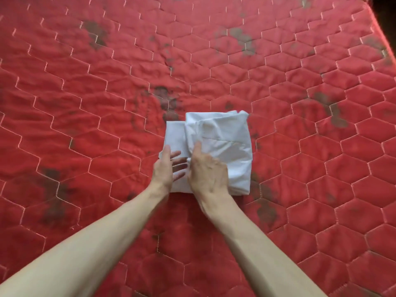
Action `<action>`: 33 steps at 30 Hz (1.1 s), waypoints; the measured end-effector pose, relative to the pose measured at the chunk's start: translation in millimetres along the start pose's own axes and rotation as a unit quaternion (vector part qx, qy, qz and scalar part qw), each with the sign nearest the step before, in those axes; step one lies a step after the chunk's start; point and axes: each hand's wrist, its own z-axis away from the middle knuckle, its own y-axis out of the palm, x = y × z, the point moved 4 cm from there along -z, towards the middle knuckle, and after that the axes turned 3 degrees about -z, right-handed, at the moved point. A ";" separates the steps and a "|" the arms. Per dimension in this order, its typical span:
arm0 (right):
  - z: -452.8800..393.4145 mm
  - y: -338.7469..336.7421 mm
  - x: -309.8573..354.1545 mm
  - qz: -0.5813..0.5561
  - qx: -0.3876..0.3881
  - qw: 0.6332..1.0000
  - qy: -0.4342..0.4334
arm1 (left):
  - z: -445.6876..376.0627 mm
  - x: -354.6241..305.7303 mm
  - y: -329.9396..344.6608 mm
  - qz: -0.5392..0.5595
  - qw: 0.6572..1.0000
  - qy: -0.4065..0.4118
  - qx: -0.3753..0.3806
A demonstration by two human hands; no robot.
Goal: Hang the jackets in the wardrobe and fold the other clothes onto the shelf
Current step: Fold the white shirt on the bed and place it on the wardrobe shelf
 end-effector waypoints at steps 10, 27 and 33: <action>15.2 70.1 21.5 -0.149 -0.019 0.982 -0.118 | -38.4 2.3 -56.7 -0.183 0.979 0.086 -0.021; -62.3 107.1 -118.5 0.003 -0.073 0.994 -0.082 | -59.4 43.4 -49.7 -0.698 0.554 0.449 0.066; -61.5 105.3 -125.4 -0.066 -0.103 0.983 -0.135 | -63.4 40.8 -55.8 -0.687 0.551 0.464 0.090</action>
